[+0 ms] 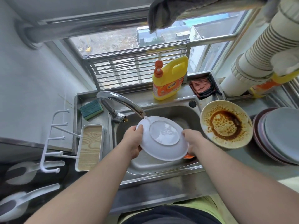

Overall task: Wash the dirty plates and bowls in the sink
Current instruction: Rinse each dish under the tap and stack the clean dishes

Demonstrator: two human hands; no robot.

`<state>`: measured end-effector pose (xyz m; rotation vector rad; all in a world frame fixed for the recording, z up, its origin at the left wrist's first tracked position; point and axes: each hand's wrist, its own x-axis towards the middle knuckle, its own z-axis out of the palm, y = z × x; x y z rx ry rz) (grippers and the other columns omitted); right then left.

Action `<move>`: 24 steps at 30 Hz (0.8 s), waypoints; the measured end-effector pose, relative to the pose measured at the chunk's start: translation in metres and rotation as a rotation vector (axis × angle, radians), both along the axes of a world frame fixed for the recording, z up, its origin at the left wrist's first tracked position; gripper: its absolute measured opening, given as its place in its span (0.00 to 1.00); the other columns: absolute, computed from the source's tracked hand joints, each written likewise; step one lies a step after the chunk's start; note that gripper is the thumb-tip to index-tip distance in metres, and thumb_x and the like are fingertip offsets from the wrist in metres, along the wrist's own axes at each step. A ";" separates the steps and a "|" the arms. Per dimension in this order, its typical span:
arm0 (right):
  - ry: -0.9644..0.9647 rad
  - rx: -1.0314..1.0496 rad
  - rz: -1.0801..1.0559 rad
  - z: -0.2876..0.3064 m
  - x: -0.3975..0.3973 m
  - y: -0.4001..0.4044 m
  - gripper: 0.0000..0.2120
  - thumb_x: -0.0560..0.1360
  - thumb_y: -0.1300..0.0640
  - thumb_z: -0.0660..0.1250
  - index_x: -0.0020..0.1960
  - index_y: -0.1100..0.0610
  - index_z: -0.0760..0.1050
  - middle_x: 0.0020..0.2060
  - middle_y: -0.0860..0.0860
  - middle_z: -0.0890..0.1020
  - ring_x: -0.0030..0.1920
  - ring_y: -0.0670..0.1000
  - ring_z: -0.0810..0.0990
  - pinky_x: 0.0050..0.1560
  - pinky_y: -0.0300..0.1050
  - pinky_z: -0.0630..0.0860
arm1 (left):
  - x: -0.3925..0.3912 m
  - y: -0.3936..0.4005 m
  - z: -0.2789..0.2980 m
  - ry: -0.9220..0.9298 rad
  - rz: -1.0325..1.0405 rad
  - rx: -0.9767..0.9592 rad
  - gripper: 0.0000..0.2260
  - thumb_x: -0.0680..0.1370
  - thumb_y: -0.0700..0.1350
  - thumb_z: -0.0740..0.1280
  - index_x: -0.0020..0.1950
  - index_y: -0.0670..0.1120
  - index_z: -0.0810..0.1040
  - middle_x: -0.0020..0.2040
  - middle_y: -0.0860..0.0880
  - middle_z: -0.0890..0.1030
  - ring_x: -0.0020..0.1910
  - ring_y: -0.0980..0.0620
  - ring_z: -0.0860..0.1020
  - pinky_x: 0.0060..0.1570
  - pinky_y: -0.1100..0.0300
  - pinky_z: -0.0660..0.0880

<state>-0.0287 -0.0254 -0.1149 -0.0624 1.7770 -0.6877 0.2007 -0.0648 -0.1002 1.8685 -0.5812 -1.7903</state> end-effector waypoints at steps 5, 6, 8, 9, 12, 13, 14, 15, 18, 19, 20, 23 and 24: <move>-0.128 0.010 0.040 -0.033 0.030 -0.001 0.17 0.67 0.62 0.67 0.55 0.65 0.80 0.51 0.62 0.86 0.51 0.62 0.86 0.58 0.64 0.82 | 0.034 -0.001 -0.002 -0.091 0.068 -0.010 0.13 0.84 0.56 0.60 0.53 0.50 0.81 0.56 0.40 0.85 0.51 0.41 0.82 0.58 0.32 0.79; -0.151 0.011 0.045 -0.046 0.034 -0.003 0.18 0.66 0.60 0.67 0.55 0.63 0.80 0.50 0.61 0.86 0.51 0.61 0.87 0.58 0.62 0.81 | 0.043 -0.002 -0.009 -0.112 0.084 -0.007 0.13 0.80 0.57 0.61 0.49 0.51 0.81 0.56 0.39 0.85 0.50 0.42 0.81 0.58 0.32 0.78; -0.154 -0.010 0.067 -0.051 0.044 -0.007 0.21 0.64 0.58 0.67 0.55 0.63 0.82 0.48 0.61 0.87 0.48 0.60 0.87 0.54 0.60 0.82 | 0.059 -0.002 -0.019 -0.140 0.108 0.007 0.11 0.74 0.56 0.60 0.42 0.53 0.79 0.52 0.40 0.84 0.47 0.45 0.78 0.57 0.38 0.77; -0.144 -0.037 0.080 -0.047 0.050 -0.009 0.21 0.63 0.58 0.66 0.55 0.61 0.81 0.45 0.61 0.86 0.45 0.59 0.86 0.50 0.57 0.81 | 0.064 0.000 -0.018 -0.140 0.126 0.018 0.08 0.73 0.53 0.60 0.41 0.54 0.78 0.50 0.42 0.83 0.46 0.46 0.76 0.56 0.41 0.76; -0.102 -0.128 0.131 -0.007 0.070 -0.014 0.17 0.68 0.58 0.65 0.55 0.50 0.79 0.51 0.55 0.86 0.48 0.60 0.85 0.52 0.59 0.84 | 0.067 0.006 -0.005 -0.117 0.183 0.009 0.06 0.79 0.46 0.62 0.47 0.49 0.78 0.51 0.44 0.84 0.48 0.44 0.81 0.56 0.43 0.78; -0.087 -0.156 0.144 0.003 0.075 -0.016 0.14 0.70 0.58 0.65 0.55 0.47 0.78 0.52 0.53 0.85 0.51 0.59 0.85 0.55 0.62 0.84 | 0.068 0.008 -0.005 -0.117 0.205 0.008 0.07 0.82 0.46 0.61 0.52 0.49 0.79 0.55 0.45 0.85 0.51 0.42 0.83 0.57 0.40 0.80; -0.080 -0.189 0.159 0.010 0.079 -0.018 0.12 0.73 0.58 0.65 0.54 0.46 0.77 0.52 0.52 0.85 0.52 0.59 0.84 0.56 0.62 0.84 | 0.069 0.009 -0.004 -0.116 0.217 0.018 0.09 0.83 0.48 0.61 0.57 0.49 0.79 0.57 0.44 0.85 0.54 0.40 0.84 0.56 0.39 0.82; -0.060 -0.219 0.175 0.015 0.081 -0.021 0.12 0.75 0.59 0.66 0.55 0.46 0.78 0.53 0.51 0.84 0.53 0.58 0.84 0.57 0.61 0.83 | 0.072 0.009 -0.007 -0.111 0.236 0.036 0.11 0.83 0.50 0.62 0.62 0.50 0.79 0.59 0.44 0.85 0.55 0.40 0.85 0.52 0.41 0.83; -0.001 -0.332 0.222 0.027 0.081 -0.029 0.17 0.77 0.60 0.67 0.64 0.48 0.77 0.56 0.51 0.84 0.55 0.57 0.84 0.51 0.54 0.83 | 0.068 0.008 -0.009 -0.027 0.346 0.107 0.18 0.83 0.59 0.62 0.68 0.53 0.78 0.59 0.46 0.86 0.55 0.42 0.85 0.52 0.43 0.84; 0.025 -0.371 0.246 0.031 0.079 -0.032 0.17 0.79 0.60 0.67 0.66 0.49 0.77 0.56 0.51 0.83 0.55 0.57 0.84 0.50 0.52 0.83 | 0.062 0.009 -0.004 0.014 0.372 0.123 0.18 0.85 0.61 0.60 0.66 0.52 0.79 0.56 0.47 0.87 0.55 0.42 0.84 0.57 0.41 0.82; 0.046 -0.409 0.265 0.035 0.076 -0.035 0.17 0.80 0.60 0.67 0.66 0.50 0.77 0.56 0.51 0.83 0.55 0.56 0.84 0.49 0.50 0.82 | 0.056 0.009 0.000 0.054 0.388 0.125 0.18 0.86 0.61 0.58 0.63 0.51 0.79 0.52 0.47 0.88 0.55 0.42 0.84 0.60 0.40 0.80; 0.073 -0.493 0.278 0.047 0.064 -0.045 0.10 0.82 0.60 0.67 0.62 0.50 0.78 0.53 0.52 0.84 0.51 0.54 0.84 0.47 0.49 0.82 | 0.038 0.009 0.004 0.123 0.414 0.123 0.18 0.87 0.62 0.54 0.59 0.52 0.78 0.49 0.48 0.88 0.54 0.42 0.84 0.58 0.43 0.80; 0.078 -0.515 0.268 0.052 0.060 -0.047 0.09 0.83 0.59 0.67 0.61 0.49 0.78 0.54 0.53 0.84 0.51 0.55 0.84 0.47 0.49 0.83 | 0.031 0.008 0.007 0.137 0.417 0.115 0.19 0.87 0.63 0.54 0.63 0.53 0.78 0.52 0.47 0.87 0.55 0.42 0.83 0.58 0.43 0.81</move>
